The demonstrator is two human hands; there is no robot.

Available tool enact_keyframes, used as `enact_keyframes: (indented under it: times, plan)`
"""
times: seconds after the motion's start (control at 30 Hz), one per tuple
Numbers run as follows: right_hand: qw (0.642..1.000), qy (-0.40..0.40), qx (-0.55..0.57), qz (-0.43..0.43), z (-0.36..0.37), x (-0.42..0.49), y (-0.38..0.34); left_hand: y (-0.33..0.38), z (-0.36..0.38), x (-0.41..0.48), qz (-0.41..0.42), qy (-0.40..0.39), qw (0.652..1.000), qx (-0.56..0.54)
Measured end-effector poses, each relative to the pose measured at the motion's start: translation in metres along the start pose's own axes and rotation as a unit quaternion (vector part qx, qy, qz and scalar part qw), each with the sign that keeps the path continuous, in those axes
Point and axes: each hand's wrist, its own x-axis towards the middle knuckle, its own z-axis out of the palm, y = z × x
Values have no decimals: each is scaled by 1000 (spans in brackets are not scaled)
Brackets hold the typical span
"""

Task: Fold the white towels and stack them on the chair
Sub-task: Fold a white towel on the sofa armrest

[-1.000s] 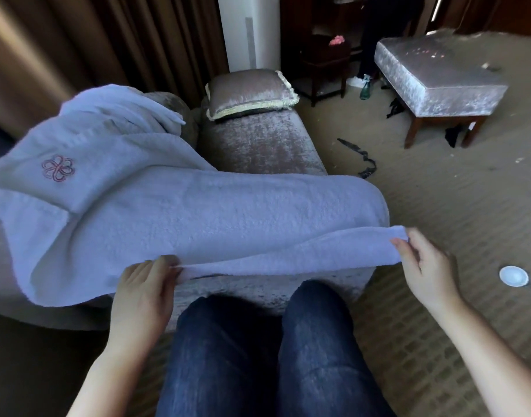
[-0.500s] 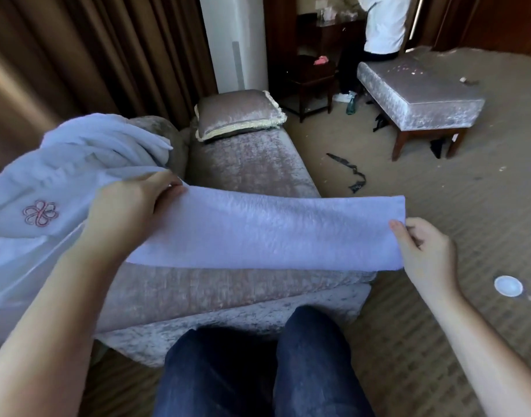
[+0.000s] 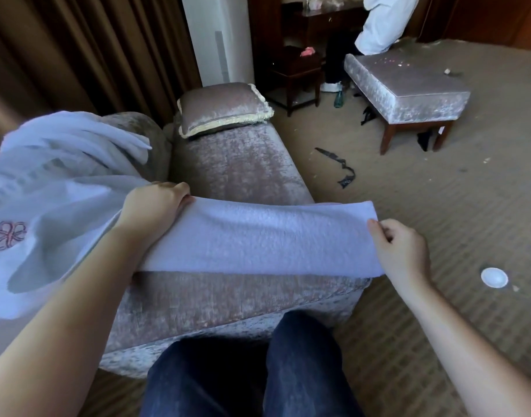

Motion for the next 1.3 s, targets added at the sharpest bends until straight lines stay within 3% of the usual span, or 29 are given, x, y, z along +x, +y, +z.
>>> enact_keyframes:
  times: [0.2, 0.33, 0.43, 0.5, 0.6, 0.7, 0.77, 0.87, 1.0, 1.13, 1.3]
  plan:
    - [996, 32, -85, 2, -3, 2, -7, 6, 4, -1, 25, -38, 999, -9]
    - [980, 71, -73, -171, -2, -4, -26, 21, -7, -3, 73, -17, 997, -13]
    - [980, -44, -55, -186, 9, -10, -36, 45, -15, -10, 81, 6, 994, -72]
    - [979, -120, -49, -157, 17, -13, -34, 62, -16, -21, 75, -44, 988, -130]
    - [978, -136, -52, -149, 20, -15, -31, 75, -14, -38, 15, -69, 980, -185]
    - [976, -150, -86, -136, 19, -15, -34, 81, -15, -44, 4, -56, 987, -152]
    - [975, -122, -111, -152, 17, -18, -43, 81, -22, -46, 27, -41, 992, -116]
    - [960, -59, -90, -258, 22, -30, -74, 65, -45, -62, 34, 18, 996, -76]
    - [917, -65, -18, -393, 54, -57, -132, 7, -87, -106, -48, 86, 995, -30]
    - [868, -90, 42, -487, 94, -92, -192, -66, -122, -158, -136, 89, 987, 9]
    - [831, -139, 65, -534, 122, -121, -255, -116, -121, -196, -277, -45, 960, -7]
